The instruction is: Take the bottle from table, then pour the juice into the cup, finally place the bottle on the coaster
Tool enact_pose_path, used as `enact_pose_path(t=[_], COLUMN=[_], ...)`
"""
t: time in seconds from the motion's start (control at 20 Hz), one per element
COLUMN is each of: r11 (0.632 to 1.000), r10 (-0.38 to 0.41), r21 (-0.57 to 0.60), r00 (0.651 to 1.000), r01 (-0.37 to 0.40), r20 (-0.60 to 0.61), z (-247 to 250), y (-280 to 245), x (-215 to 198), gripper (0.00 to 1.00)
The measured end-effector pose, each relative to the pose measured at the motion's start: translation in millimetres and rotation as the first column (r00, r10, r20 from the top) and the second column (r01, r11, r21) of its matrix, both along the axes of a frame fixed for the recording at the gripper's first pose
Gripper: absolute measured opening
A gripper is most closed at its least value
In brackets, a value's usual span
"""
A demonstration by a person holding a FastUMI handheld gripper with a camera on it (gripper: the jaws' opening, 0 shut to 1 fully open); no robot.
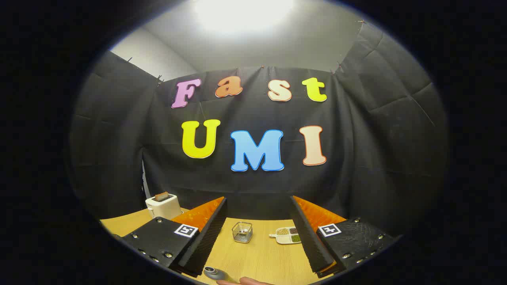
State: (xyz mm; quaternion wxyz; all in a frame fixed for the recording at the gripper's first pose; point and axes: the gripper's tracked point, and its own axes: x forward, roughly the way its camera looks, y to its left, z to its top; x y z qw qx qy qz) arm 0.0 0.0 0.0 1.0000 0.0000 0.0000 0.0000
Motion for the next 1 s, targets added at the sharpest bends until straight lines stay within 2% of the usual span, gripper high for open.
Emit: enact_pose_path(t=[0.5,1.0], r11=[1.0,1.0], r10=[0.018,0.028], r21=[-0.018,0.006], r00=[0.999,1.0], r01=[-0.019,-0.028], r20=[-0.027,-0.005], z=[-13,5], y=[7,13], x=[0,2], gripper=[0.95,0.95])
